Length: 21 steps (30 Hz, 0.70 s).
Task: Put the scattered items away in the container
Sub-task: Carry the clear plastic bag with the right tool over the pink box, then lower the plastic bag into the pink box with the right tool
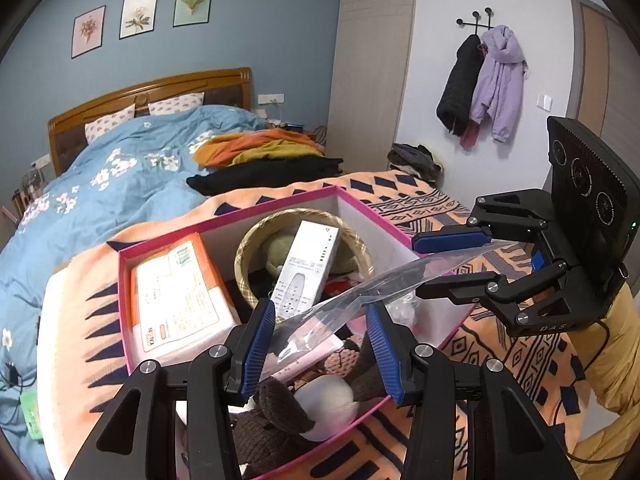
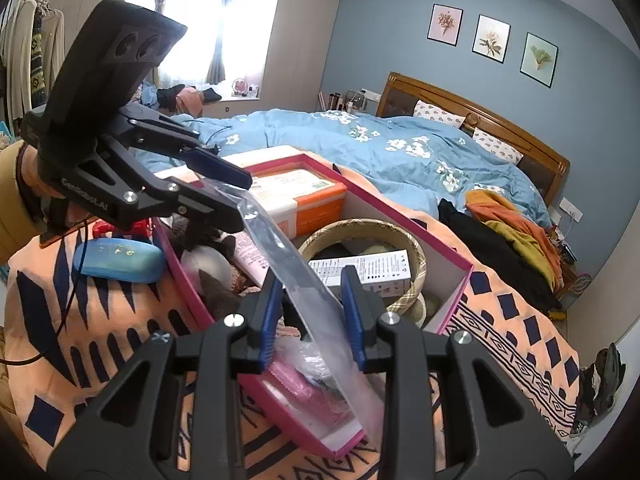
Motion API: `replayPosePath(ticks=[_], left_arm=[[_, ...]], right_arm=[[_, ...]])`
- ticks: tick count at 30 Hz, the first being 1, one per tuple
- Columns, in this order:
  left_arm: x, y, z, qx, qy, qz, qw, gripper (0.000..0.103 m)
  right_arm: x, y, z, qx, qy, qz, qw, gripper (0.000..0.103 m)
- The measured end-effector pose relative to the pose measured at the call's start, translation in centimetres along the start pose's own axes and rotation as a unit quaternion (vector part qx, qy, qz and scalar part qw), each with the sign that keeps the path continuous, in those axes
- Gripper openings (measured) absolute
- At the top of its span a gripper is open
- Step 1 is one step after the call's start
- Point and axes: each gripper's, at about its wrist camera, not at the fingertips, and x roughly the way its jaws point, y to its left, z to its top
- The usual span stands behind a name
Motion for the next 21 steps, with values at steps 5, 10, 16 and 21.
replayPosePath(ticks=[5, 10, 16, 21], left_arm=[[0.4, 0.1, 0.0, 0.0, 0.004, -0.001, 1.0, 0.048], [1.0, 0.0, 0.2, 0.003, 0.01, -0.004, 0.9999, 0.048], [1.8, -0.4, 0.3, 0.011, 0.019, -0.01, 0.9997, 0.048], [2.4, -0.2, 0.0, 0.007, 0.026, -0.012, 0.9996, 0.048]], right_arm=[[0.7, -0.3, -0.1, -0.003, 0.007, 0.002, 1.0, 0.032], [1.7, -0.7, -0.1, -0.007, 0.017, 0.001, 1.0, 0.032], [2.6, -1.0, -0.1, -0.005, 0.022, 0.008, 1.0, 0.025], [2.9, -1.1, -0.1, -0.005, 0.023, 0.011, 1.0, 0.025]])
